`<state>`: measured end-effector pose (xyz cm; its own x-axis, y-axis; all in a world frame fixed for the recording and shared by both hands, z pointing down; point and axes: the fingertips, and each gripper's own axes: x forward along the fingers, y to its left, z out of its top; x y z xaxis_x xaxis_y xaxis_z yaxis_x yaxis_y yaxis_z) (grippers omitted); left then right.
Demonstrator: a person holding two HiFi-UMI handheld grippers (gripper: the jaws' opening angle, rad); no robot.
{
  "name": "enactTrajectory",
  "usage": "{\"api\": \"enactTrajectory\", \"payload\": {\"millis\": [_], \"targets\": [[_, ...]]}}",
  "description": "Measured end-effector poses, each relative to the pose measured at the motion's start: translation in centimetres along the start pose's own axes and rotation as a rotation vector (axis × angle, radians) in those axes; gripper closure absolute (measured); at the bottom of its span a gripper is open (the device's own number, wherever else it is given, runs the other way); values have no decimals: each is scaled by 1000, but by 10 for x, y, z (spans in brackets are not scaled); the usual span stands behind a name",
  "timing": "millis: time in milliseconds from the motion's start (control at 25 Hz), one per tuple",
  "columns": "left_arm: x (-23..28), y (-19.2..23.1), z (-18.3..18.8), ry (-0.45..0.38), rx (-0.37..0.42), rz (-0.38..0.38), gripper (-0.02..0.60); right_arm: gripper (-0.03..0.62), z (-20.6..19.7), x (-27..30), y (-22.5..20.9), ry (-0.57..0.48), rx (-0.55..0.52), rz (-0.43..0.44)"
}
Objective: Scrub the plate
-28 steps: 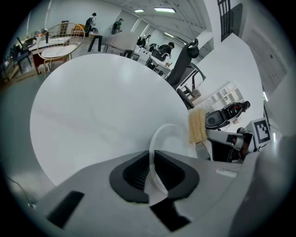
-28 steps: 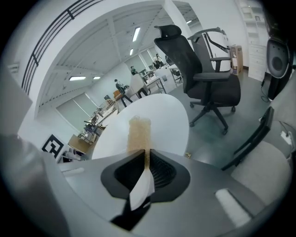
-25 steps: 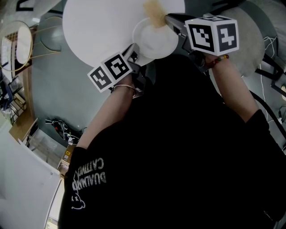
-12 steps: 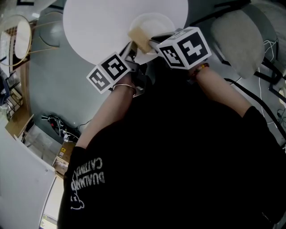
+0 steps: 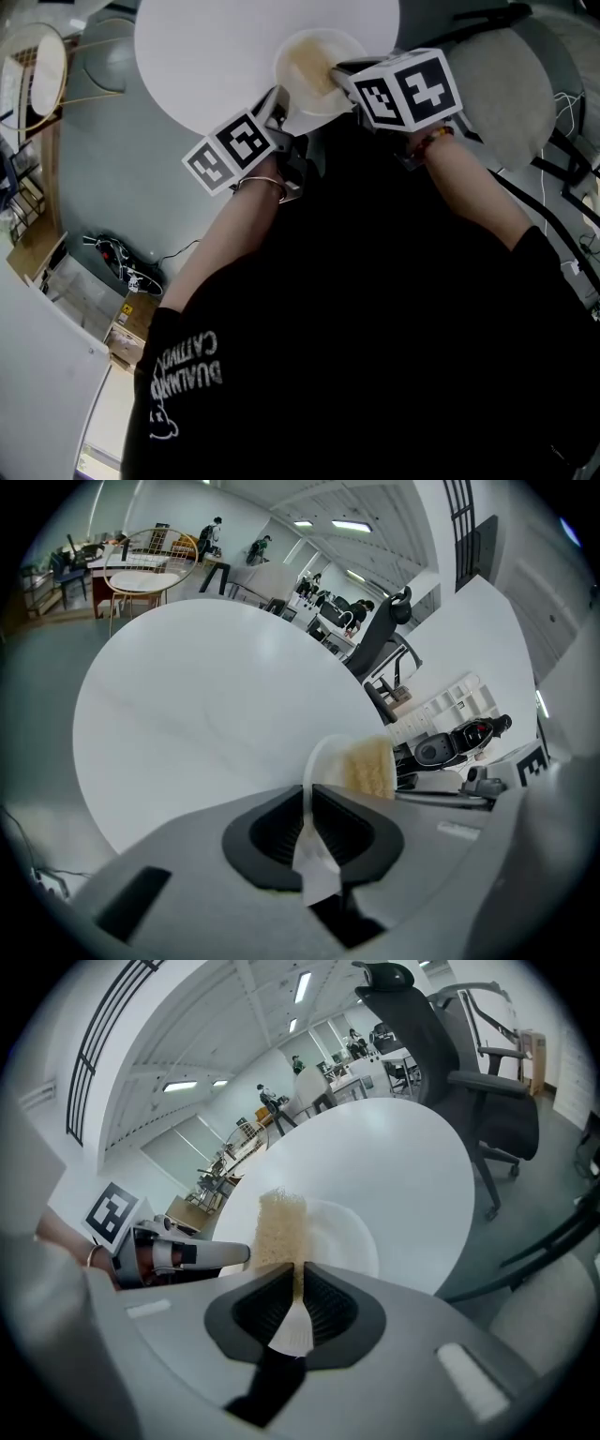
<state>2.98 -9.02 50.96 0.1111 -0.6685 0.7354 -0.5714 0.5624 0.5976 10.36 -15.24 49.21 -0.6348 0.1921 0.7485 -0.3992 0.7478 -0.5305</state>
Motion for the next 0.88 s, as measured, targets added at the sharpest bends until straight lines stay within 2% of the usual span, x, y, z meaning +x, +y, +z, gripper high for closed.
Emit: {"api": "enactTrajectory", "payload": {"millis": [160, 320, 600, 880], "targets": [[-3, -4, 3, -8, 26, 5, 551, 556, 6, -10, -14, -25, 15, -22], [-7, 1, 5, -7, 6, 5, 551, 556, 10, -13, -23, -56, 42, -44], [-3, -4, 2, -3, 20, -2, 548, 553, 19, -28, -51, -109, 63, -81], [-13, 3, 4, -8, 3, -9, 551, 553, 23, -34, -54, -142, 74, -137]]}}
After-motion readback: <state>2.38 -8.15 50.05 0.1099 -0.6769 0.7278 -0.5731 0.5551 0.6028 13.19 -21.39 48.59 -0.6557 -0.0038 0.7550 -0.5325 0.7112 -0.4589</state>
